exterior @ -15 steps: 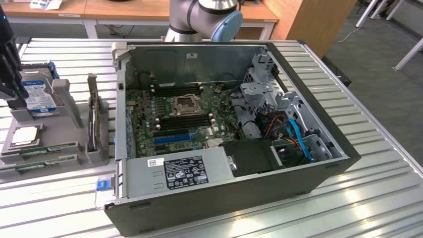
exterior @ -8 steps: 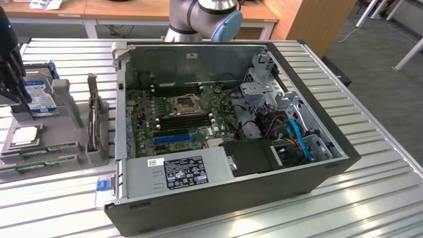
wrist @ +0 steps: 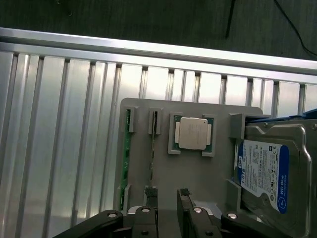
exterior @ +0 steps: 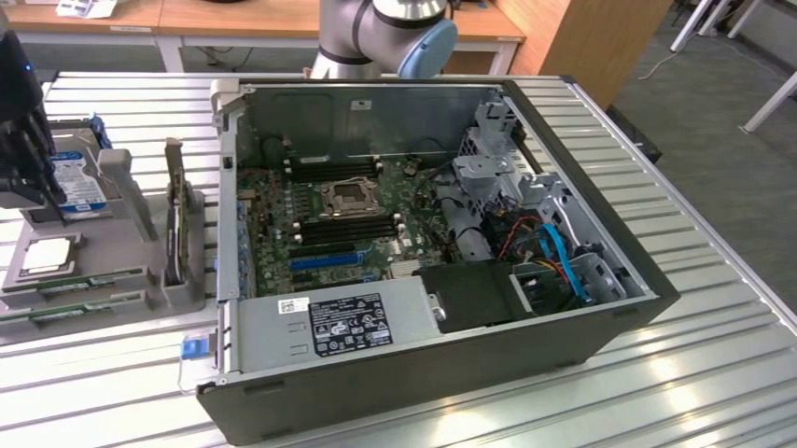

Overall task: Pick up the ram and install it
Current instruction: 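Pick up the ram and move it above insertion slot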

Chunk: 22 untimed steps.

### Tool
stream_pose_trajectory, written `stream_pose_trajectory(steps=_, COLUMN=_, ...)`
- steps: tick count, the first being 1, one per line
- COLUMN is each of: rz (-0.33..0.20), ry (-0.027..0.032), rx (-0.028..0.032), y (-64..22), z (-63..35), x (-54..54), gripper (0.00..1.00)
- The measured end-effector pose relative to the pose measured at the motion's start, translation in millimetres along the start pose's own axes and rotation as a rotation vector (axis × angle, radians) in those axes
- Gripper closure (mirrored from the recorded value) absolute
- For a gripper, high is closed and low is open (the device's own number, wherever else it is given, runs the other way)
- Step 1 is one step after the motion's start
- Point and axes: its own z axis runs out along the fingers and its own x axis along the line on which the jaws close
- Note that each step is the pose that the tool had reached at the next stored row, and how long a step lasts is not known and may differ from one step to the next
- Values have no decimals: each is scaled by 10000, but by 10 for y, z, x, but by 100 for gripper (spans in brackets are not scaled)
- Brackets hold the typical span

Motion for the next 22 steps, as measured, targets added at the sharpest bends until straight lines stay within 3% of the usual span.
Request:
stream_pose_trajectory(steps=9, rz=0, ry=0, rx=0, y=-7, z=148, x=-2, gripper=70)
stream_pose_trajectory(steps=15, rz=3, ry=0, rx=2, y=-6, z=149, x=5, gripper=70)
stream_pose_trajectory(steps=22, rz=-1, ry=1, rx=-1, y=4, z=150, x=110, gripper=70)
